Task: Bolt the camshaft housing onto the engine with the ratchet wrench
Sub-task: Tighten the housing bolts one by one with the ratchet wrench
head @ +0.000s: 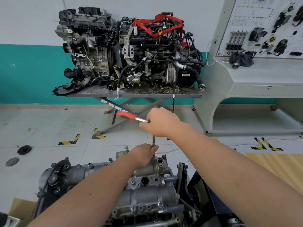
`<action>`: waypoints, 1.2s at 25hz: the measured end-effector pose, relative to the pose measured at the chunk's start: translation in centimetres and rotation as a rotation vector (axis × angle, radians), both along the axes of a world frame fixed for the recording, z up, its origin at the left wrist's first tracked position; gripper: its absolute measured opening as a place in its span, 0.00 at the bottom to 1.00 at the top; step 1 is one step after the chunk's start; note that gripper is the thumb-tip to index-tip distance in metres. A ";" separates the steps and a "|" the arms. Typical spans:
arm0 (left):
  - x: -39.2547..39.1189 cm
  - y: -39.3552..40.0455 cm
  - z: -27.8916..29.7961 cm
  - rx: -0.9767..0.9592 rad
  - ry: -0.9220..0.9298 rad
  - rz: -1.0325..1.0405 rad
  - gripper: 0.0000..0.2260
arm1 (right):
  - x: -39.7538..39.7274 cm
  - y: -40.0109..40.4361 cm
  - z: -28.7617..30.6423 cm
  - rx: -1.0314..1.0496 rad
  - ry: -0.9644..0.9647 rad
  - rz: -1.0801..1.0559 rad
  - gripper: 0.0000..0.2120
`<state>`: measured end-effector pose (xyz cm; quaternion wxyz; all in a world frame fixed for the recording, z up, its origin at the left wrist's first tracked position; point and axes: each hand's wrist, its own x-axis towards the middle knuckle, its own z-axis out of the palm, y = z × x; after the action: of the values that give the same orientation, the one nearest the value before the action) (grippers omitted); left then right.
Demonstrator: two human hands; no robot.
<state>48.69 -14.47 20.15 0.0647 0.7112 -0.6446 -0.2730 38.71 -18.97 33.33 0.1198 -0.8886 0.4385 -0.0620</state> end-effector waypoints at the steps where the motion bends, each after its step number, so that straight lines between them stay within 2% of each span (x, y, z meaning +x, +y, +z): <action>1: 0.1 0.0 -0.1 0.006 0.007 -0.003 0.25 | 0.2 0.0 -0.3 0.207 -0.162 -0.098 0.11; 3: 0.4 -0.1 -0.3 0.006 0.029 -0.012 0.24 | 0.2 0.4 -1.3 0.753 -0.625 -0.252 0.05; 4: 0.4 -0.1 -0.3 0.006 0.026 -0.023 0.23 | 0.0 0.7 -2.0 0.949 -0.835 -0.273 0.03; 5: 0.4 -0.1 -0.3 0.007 0.018 -0.034 0.22 | -0.3 0.9 -2.8 1.053 -1.000 -0.258 0.03; 8: 0.4 -0.2 -0.2 0.028 0.039 -0.018 0.21 | -0.9 1.5 -4.9 1.156 -1.396 -0.200 0.12; 10: 0.5 -0.2 -0.1 0.030 0.068 -0.004 0.21 | -1.2 1.8 -6.0 1.109 -1.515 -0.167 0.11; 12: 0.6 -0.3 0.2 0.049 0.082 0.004 0.20 | -1.4 2.6 -6.9 0.781 -1.374 -0.111 0.10; 15: 0.8 -0.3 0.2 0.072 0.044 -0.005 0.14 | -1.3 3.2 -7.9 0.096 -1.056 0.034 0.11; 17: 0.4 -0.2 0.1 0.051 0.060 0.067 0.13 | -1.4 2.8 -7.3 -0.092 -0.921 0.130 0.14; 19: 0.0 -0.1 0.1 0.046 0.218 0.126 0.15 | -1.7 1.8 -6.6 -0.453 -0.584 0.345 0.18; 20: -0.1 -0.1 0.3 0.032 0.317 0.115 0.16 | -1.9 1.4 -6.2 -0.534 -0.419 0.424 0.20; 22: 0.1 0.0 0.3 -0.024 0.364 0.128 0.15 | -2.6 0.7 -5.0 -0.471 -0.182 0.487 0.25; 25: 0.8 0.2 -0.2 -0.070 0.176 0.059 0.20 | -3.1 0.0 -3.4 -0.429 -0.013 0.546 0.27; 28: 0.6 0.0 0.3 0.045 0.059 0.026 0.20 | -2.6 -0.4 -2.6 -0.495 0.076 0.491 0.23; 30: 0.4 0.2 0.8 0.068 0.029 0.003 0.21 | -1.6 0.0 -2.6 -0.424 -0.020 0.356 0.17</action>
<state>49.06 -14.31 20.95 0.0504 0.7099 -0.6329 -0.3048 37.14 -19.02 30.77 -0.0555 -0.9562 0.2515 -0.1392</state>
